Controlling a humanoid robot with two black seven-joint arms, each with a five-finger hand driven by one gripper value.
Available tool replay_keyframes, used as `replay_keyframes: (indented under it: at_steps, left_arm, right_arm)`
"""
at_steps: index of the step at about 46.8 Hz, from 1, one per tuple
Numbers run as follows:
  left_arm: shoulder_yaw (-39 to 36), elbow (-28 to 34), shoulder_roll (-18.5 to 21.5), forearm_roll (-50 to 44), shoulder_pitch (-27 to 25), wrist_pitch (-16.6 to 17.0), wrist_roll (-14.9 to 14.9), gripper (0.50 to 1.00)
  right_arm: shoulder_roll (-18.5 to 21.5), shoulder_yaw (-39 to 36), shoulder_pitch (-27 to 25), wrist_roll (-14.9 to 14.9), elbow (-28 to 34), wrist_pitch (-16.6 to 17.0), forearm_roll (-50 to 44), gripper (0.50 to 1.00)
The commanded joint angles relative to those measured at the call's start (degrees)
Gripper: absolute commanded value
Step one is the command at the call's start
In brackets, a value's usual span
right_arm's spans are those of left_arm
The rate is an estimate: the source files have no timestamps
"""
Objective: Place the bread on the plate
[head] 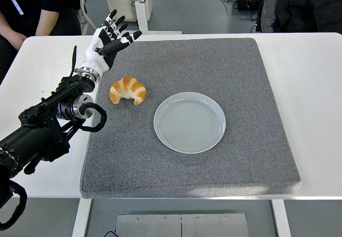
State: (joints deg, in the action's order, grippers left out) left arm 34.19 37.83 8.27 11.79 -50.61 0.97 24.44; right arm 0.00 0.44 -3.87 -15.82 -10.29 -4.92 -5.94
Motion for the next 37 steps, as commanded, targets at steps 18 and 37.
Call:
replay_keyframes:
  at_steps: [18, 37]
  left_arm:
    - [0.00, -0.04, -0.01, -0.01, -0.28, 0.00, -0.01, 0.972]
    - [0.88, 0.05, -0.01, -0.80, 0.16, -0.18, 0.08, 0.972]
  right_arm:
    - [0.00, 0.00, 0.01, 0.00, 0.09, 0.00, -0.04, 1.000]
    - [0.00, -0.09, 0.01, 0.00, 0.09, 0.00, 0.05, 1.000]
